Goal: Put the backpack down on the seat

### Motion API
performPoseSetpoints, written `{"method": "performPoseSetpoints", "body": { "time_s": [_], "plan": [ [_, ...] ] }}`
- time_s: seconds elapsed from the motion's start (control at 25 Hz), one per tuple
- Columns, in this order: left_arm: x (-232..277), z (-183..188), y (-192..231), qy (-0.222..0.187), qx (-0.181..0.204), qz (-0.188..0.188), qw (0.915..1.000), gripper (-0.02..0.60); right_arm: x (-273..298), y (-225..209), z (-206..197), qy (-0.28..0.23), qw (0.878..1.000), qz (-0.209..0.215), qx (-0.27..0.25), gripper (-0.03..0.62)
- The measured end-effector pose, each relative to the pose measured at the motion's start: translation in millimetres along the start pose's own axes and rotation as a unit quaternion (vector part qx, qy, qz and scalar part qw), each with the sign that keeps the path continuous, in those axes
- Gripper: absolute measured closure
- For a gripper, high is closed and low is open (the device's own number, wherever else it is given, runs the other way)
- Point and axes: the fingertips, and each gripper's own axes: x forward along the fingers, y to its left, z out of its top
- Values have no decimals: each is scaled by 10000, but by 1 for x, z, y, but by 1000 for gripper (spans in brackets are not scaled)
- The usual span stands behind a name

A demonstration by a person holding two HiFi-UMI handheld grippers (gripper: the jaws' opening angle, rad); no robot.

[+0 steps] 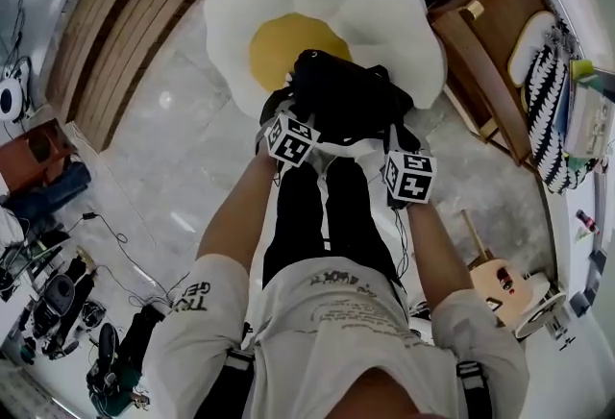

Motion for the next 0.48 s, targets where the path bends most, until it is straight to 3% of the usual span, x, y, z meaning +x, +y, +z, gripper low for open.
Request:
{"method": "performPoseSetpoints", "body": {
  "time_s": [0.16,0.36,0.48],
  "plan": [
    [21,-1,4,284,285,110,9991,488,2,-14,-19,96,9998,-165,8,549],
    [48,-21,7,640,-270,84,9976,449,0,-28,-49,282,9987,-418,-16,549],
    [58,-22,18,542,-348,273,9975,423,4,-35,-60,269,9986,-446,75,549]
  ]
}}
